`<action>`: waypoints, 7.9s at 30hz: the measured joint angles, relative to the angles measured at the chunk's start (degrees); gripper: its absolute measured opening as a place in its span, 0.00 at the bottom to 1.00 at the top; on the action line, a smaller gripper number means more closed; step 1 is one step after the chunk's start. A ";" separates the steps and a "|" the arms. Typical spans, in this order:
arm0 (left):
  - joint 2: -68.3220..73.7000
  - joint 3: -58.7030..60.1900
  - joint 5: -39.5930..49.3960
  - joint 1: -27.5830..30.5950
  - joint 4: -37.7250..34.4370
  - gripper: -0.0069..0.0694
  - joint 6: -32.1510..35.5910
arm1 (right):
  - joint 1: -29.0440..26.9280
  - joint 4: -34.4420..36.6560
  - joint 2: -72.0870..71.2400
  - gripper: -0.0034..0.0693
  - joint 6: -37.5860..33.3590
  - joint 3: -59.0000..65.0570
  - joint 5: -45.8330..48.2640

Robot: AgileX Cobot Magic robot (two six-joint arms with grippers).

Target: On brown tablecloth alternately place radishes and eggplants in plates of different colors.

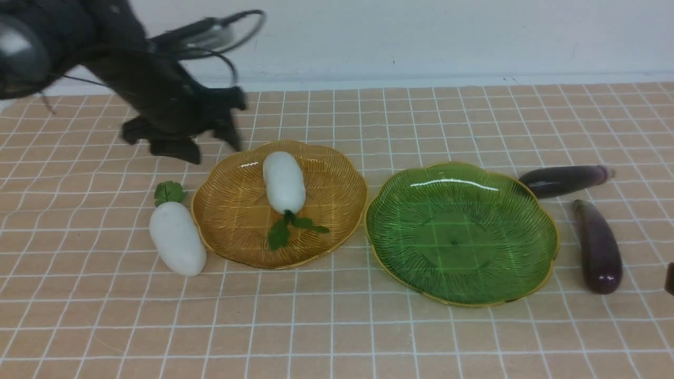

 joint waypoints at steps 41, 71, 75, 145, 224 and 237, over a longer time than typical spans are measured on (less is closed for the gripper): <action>12.47 -0.41 2.10 5.59 7.16 0.55 1.96 | 0.00 0.00 0.00 0.03 -0.65 0.00 0.18; 16.71 -21.33 9.72 -6.98 8.46 0.78 7.57 | 0.00 -33.32 19.38 0.03 26.87 -20.00 12.73; 15.74 -22.72 10.35 -6.98 8.66 0.81 8.75 | 0.00 -35.52 30.46 0.03 27.91 -25.61 14.04; -39.23 15.43 11.97 -7.10 10.37 0.09 16.10 | 3.41 -5.56 86.69 0.96 25.64 -66.74 11.75; -42.45 15.49 11.97 -7.10 8.28 0.09 18.54 | 9.02 -19.79 71.78 0.92 27.62 -64.63 21.72; -46.66 15.49 11.97 -7.10 3.33 0.09 21.18 | 9.07 -23.59 38.20 0.17 25.09 -57.07 22.31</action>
